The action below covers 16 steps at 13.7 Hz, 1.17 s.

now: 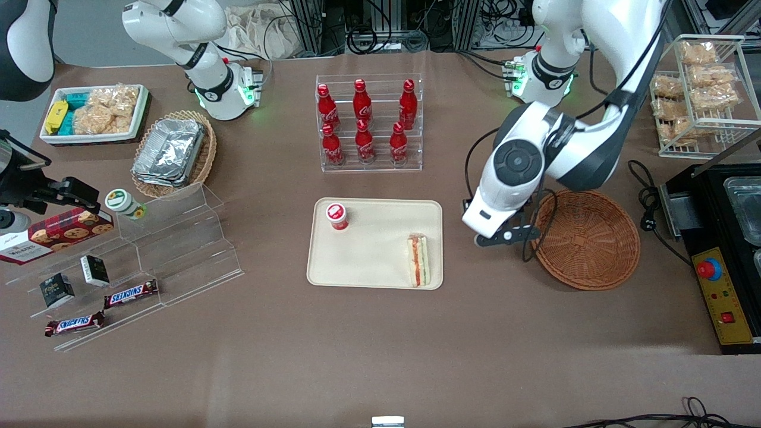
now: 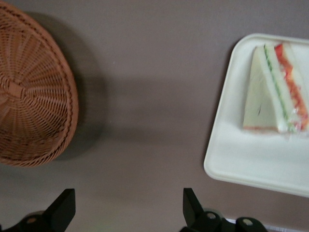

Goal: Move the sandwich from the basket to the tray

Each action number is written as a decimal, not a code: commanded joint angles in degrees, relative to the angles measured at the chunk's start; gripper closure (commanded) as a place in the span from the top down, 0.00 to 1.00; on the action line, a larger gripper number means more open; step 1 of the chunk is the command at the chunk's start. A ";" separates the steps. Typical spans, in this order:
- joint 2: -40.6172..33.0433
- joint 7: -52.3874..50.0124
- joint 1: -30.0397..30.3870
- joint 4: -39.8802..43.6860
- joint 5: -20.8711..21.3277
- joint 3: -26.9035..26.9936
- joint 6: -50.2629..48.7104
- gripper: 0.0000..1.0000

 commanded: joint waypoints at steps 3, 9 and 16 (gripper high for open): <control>-13.13 9.52 6.07 -8.66 -5.60 0.15 -0.02 1.00; -16.12 25.42 17.41 -3.06 -8.07 0.32 -8.00 1.00; -11.22 34.93 23.49 8.98 -6.14 0.50 -15.58 1.00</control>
